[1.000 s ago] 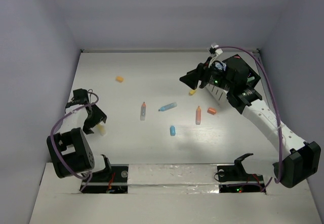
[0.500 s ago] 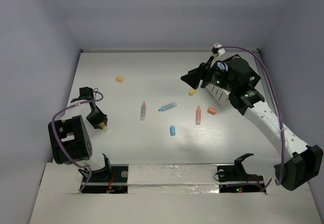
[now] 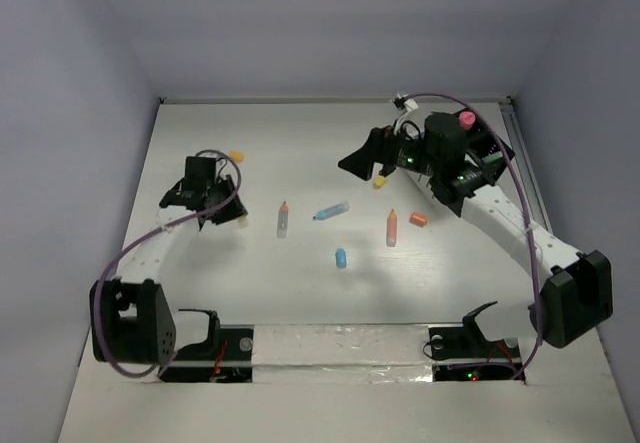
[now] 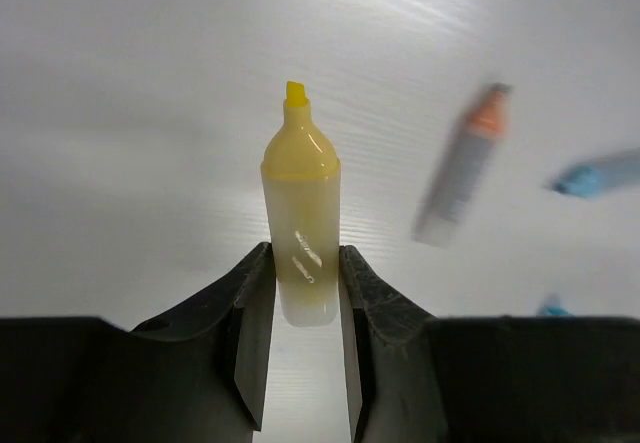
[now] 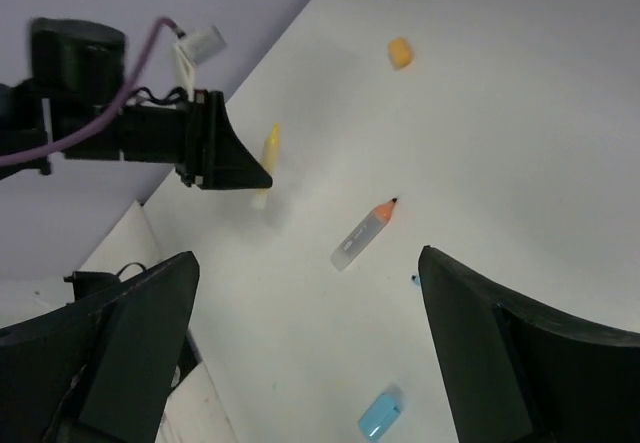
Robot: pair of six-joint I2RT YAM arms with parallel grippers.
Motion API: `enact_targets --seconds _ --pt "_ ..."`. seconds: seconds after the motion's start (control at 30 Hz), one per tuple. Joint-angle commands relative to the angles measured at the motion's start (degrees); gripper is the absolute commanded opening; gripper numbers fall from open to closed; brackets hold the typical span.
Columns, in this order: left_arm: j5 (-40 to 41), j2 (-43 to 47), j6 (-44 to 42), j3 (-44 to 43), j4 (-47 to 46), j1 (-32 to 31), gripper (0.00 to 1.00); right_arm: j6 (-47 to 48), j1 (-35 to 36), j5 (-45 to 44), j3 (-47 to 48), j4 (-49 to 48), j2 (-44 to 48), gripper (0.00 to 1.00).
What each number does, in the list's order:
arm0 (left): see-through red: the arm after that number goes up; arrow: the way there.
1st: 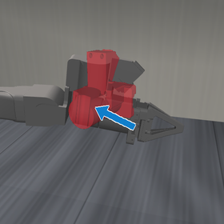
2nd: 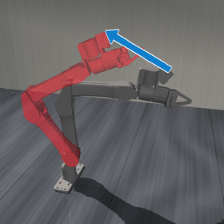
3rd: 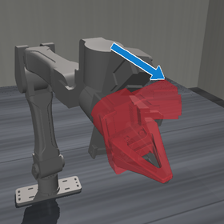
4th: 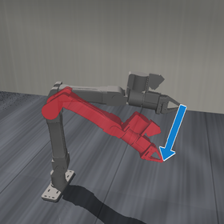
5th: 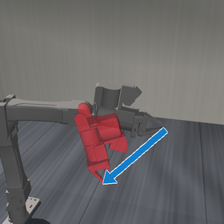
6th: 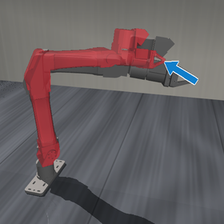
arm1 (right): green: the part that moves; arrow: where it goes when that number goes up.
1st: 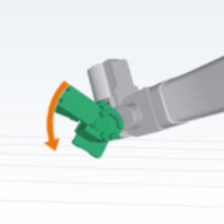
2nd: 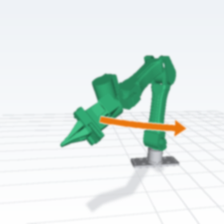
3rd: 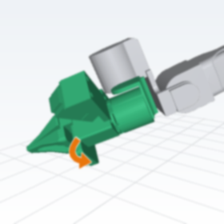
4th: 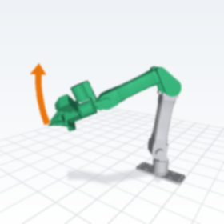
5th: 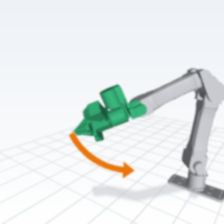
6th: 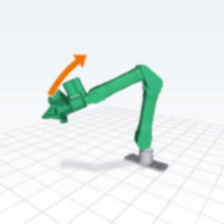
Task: Sort the stationery into containers
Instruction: Pick up the pen from the center of the board.
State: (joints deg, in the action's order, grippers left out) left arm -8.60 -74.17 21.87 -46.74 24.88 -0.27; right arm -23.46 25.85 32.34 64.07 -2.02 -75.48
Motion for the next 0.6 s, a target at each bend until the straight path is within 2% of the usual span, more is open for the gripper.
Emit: enact_targets --seconds 0.0,0.13,0.27,0.57 --pt "-2.82 6.84 -1.57 -3.88 -5.44 -7.53 0.0 -2.55 3.41 0.98 2.62 -3.08 -2.72 0.98" --pt "-6.78 10.79 -0.16 -1.6 -12.04 -13.16 0.0 -5.01 9.64 -2.45 2.99 -7.2 -5.72 0.99" --pt "-6.17 12.56 -1.21 -0.81 -15.65 -19.05 0.0 -6.51 13.95 -5.87 4.74 -9.14 -9.85 0.99" --pt "-5.64 14.58 -3.67 -0.54 -18.12 -25.56 0.0 -10.73 17.04 -15.88 5.8 -14.15 -15.04 0.89"
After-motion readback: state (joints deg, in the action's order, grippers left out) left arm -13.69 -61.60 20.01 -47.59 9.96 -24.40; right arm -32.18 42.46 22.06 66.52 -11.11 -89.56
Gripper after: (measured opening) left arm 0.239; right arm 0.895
